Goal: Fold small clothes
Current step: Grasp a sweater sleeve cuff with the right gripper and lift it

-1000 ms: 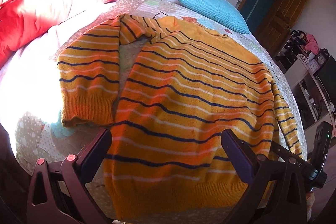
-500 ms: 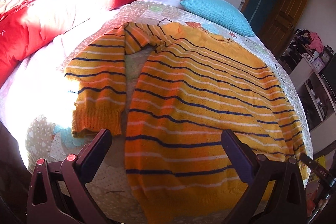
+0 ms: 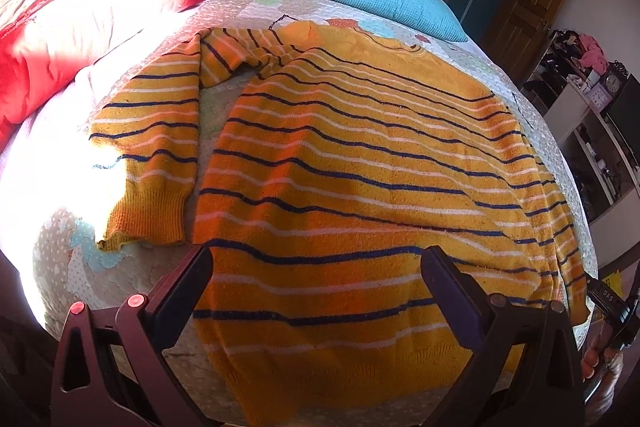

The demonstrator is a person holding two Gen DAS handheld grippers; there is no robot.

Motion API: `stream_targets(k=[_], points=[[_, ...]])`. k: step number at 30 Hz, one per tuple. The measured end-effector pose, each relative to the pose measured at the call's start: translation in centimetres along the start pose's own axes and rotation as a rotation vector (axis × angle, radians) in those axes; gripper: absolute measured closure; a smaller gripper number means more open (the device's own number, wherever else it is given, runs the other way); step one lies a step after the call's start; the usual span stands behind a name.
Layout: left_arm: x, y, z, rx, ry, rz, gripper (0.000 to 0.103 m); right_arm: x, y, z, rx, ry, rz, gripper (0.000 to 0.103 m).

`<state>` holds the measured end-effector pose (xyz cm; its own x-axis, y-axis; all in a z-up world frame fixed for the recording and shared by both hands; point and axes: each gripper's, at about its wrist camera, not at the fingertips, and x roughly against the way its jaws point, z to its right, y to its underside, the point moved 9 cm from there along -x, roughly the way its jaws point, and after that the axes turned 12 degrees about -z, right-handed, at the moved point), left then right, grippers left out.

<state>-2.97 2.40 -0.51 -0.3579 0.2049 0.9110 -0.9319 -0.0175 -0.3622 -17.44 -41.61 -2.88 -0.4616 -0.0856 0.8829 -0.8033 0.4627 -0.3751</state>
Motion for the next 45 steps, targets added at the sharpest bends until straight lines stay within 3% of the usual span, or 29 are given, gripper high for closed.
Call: stream_targets(k=[1,3,4,7,10,13,16,19,22,25,29,32,41,45], points=[[0.1,0.0,0.2,-0.005,-0.003,0.0,0.0,-0.1,0.0,-0.6,0.006,-0.043,-0.009,0.055],[0.1,-0.1,0.6,-0.014,-0.01,0.001,0.0,-0.5,0.4,-1.7,0.014,-0.104,-0.041,0.086],[0.0,-0.1,0.8,-0.018,-0.011,0.0,0.0,-0.8,0.5,-2.0,0.021,-0.117,-0.061,0.095],[0.0,-0.2,1.6,-0.034,-0.014,-0.003,0.0,0.4,-0.6,-1.2,-0.007,-0.152,-0.031,0.095],[0.5,-0.5,2.0,-0.047,-0.018,0.012,0.0,3.5,-4.0,2.6,-0.096,-0.175,0.049,0.095],[0.8,-0.8,2.2,-0.048,-0.014,0.023,0.0,6.1,-8.4,8.2,-0.204,-0.124,0.127,0.095],[0.8,-0.7,2.0,-0.037,0.001,0.025,0.0,6.6,-12.0,12.5,-0.296,-0.079,0.143,0.096],[1.0,-0.5,1.5,-0.024,0.011,0.028,0.0,6.4,-14.1,12.6,-0.31,-0.059,0.126,0.096],[1.4,-0.3,0.6,-0.009,0.011,0.042,0.0,7.1,-15.4,8.4,-0.233,-0.076,0.128,0.096],[1.9,-0.1,-0.6,0.015,0.029,0.045,0.0,8.2,-16.4,2.1,-0.134,-0.148,0.12,0.096],[2.8,0.2,-2.1,0.045,0.062,0.07,0.0,8.4,-18.3,-8.8,0.0,-0.254,0.095,0.095],[4.0,0.4,-3.4,0.06,0.076,0.101,0.0,6.6,-19.1,-17.2,0.108,-0.277,0.058,0.095],[6.6,1.7,-10.2,0.157,0.059,0.177,0.0,-6.6,-17.9,-39.5,0.249,-0.37,-0.17,0.095],[6.2,2.5,-13.0,0.202,0.036,0.171,0.0,-14.0,-15.9,-45.6,0.299,-0.292,-0.248,0.095]])
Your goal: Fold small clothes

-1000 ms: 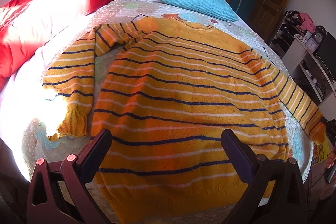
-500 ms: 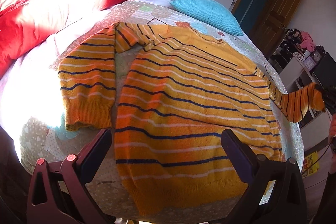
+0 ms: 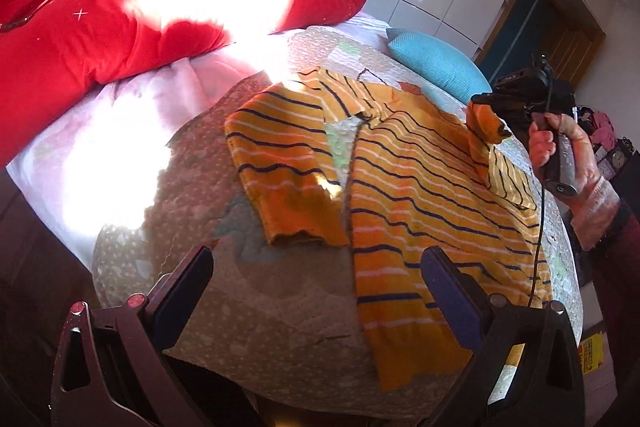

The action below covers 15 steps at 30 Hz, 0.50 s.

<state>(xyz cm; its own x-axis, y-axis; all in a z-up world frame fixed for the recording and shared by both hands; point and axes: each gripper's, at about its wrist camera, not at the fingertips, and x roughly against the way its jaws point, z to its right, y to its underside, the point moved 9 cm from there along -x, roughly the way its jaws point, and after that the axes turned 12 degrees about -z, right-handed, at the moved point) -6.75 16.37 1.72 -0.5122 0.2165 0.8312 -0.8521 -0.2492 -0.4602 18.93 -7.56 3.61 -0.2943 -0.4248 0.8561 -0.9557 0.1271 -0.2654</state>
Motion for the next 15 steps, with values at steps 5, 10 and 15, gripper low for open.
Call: stream_targets(k=[5,10,15], points=[[-0.6,0.4,-3.1,0.063,-0.011,-0.018,0.0,-7.1,-0.2,-2.0,-0.013,-0.01,-0.115,0.082],[-0.6,0.6,-5.3,0.127,0.007,-0.013,0.0,-7.9,0.0,-5.3,0.004,-0.147,-0.138,0.077],[0.0,0.4,-6.1,0.155,-0.004,0.007,0.0,-6.3,3.1,-8.2,0.146,-0.106,-0.14,0.071]])
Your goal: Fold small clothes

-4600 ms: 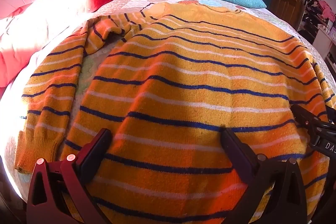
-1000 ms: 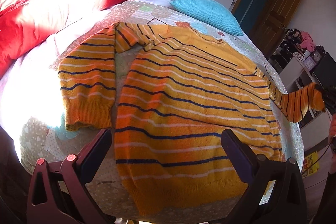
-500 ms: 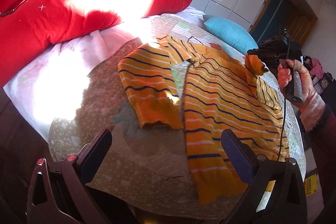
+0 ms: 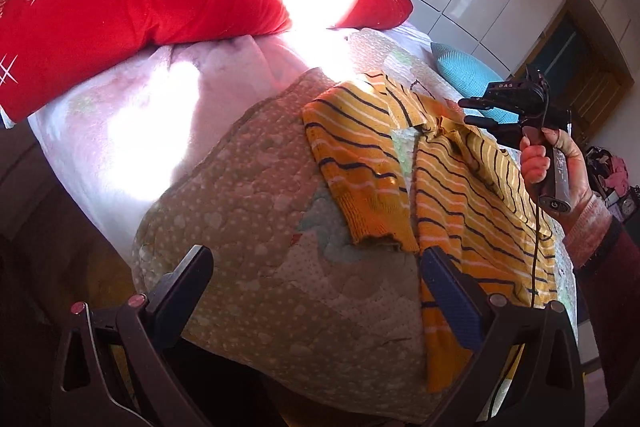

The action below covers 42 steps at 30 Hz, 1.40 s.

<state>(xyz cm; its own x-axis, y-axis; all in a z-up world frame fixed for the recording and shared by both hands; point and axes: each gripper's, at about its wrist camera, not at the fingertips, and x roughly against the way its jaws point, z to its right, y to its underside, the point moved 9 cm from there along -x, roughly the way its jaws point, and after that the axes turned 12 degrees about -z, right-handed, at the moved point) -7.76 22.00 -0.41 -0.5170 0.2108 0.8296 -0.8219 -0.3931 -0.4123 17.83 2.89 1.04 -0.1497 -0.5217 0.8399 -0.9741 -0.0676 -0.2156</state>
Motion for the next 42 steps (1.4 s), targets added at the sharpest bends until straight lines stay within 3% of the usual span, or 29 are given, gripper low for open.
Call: stream_targets(k=[9,12,16,19,21,22,24,28,34,37,42], points=[[1.5,-0.7,-3.1,0.081,-0.036,0.045,0.0,-3.1,11.7,-8.6,0.311,-0.078,-0.166,0.063],[1.8,-0.6,-3.4,0.093,-0.034,0.047,0.0,-5.4,13.5,-9.3,0.354,-0.036,-0.192,0.061],[1.8,-0.3,-3.1,0.084,-0.028,0.046,0.0,-9.0,14.4,-8.5,0.315,0.032,-0.233,0.053],[1.8,-0.3,-2.9,0.084,-0.022,0.044,0.0,-9.8,15.4,-8.8,0.342,0.064,-0.206,0.051],[1.7,-0.4,-3.1,0.092,-0.022,0.042,0.0,-10.0,16.3,-9.9,0.392,0.061,-0.206,0.064],[1.6,-0.4,-3.2,0.097,-0.024,0.039,0.0,-10.1,16.7,-10.5,0.404,0.05,-0.21,0.089],[1.6,-0.3,-3.2,0.105,-0.023,0.034,0.0,-9.8,16.8,-11.5,0.406,0.025,-0.216,0.091],[2.3,-0.4,-2.6,0.09,-0.036,0.043,0.0,-6.5,15.5,-12.9,0.437,0.016,-0.161,0.092],[2.2,-0.8,-0.5,0.037,-0.035,0.04,0.0,4.3,10.4,-10.7,0.414,0.017,-0.004,0.092],[1.6,-0.9,1.1,-0.001,-0.018,0.028,0.0,10.0,7.7,-5.9,0.326,0.047,0.057,0.092],[0.3,-0.8,4.2,-0.062,0.004,0.002,0.0,16.5,5.1,6.4,0.122,0.2,0.113,0.092]])
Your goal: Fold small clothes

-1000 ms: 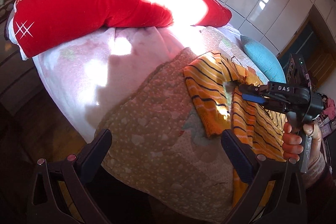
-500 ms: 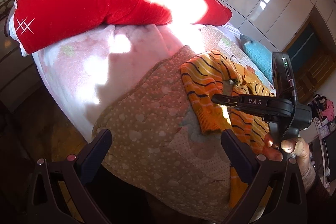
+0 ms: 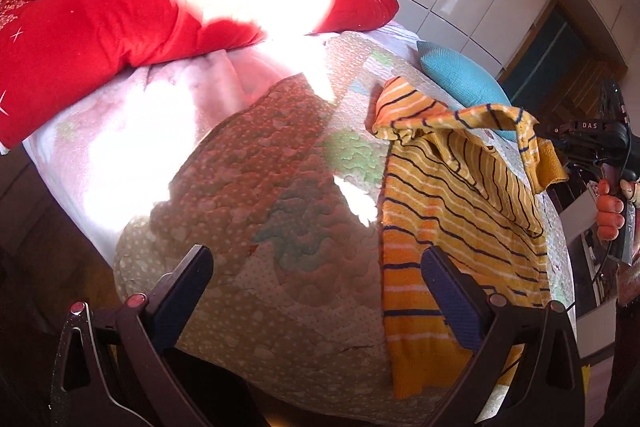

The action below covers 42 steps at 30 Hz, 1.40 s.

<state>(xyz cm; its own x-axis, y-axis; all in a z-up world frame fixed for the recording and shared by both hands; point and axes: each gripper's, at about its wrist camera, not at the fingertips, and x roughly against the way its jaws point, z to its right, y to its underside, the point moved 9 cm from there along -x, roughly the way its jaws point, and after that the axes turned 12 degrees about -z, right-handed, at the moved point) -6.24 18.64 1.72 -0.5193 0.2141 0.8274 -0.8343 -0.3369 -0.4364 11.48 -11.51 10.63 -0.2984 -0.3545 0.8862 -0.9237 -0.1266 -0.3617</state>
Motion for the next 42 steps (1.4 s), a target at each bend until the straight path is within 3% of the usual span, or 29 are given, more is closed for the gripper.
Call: stream_targets(k=[3,6,8,11,17,23,27,30,32,37,42], points=[[-0.9,0.0,1.5,-0.027,0.013,-0.022,0.0,0.1,0.2,8.4,-0.073,0.21,-0.008,0.092],[-1.8,0.1,2.9,-0.055,0.016,-0.044,0.0,-1.5,1.3,15.5,-0.075,0.508,-0.087,0.088],[-2.1,0.3,4.0,-0.08,0.013,-0.053,0.0,-1.3,2.3,18.4,-0.094,0.608,-0.087,0.08],[-2.5,0.7,5.4,-0.125,0.0,-0.064,0.0,0.5,3.6,19.2,-0.18,0.475,-0.014,0.071],[-4.3,1.0,8.2,-0.197,0.007,-0.103,0.0,3.0,7.5,17.9,-0.279,0.243,0.061,0.071],[-6.7,2.4,11.1,-0.272,0.016,-0.15,0.0,3.4,9.2,19.4,-0.301,0.275,0.121,0.071],[-8.3,2.9,12.5,-0.322,0.01,-0.138,0.0,3.4,6.7,18.3,-0.307,0.184,0.161,0.071],[-10.3,3.3,12.3,-0.325,-0.02,-0.154,0.0,1.5,3.9,14.3,-0.25,0.065,0.136,0.071],[-11.2,3.5,11.9,-0.335,-0.065,-0.144,0.0,-0.8,2.4,10.6,-0.186,0.017,0.098,0.064],[-12.1,3.9,11.5,-0.361,-0.082,-0.101,0.0,-7.6,-2.2,2.6,-0.028,0.005,0.004,0.058],[-12.6,4.3,11.7,-0.413,-0.123,-0.04,0.0,-14.4,-7.6,-1.5,0.001,0.01,-0.068,0.049]])
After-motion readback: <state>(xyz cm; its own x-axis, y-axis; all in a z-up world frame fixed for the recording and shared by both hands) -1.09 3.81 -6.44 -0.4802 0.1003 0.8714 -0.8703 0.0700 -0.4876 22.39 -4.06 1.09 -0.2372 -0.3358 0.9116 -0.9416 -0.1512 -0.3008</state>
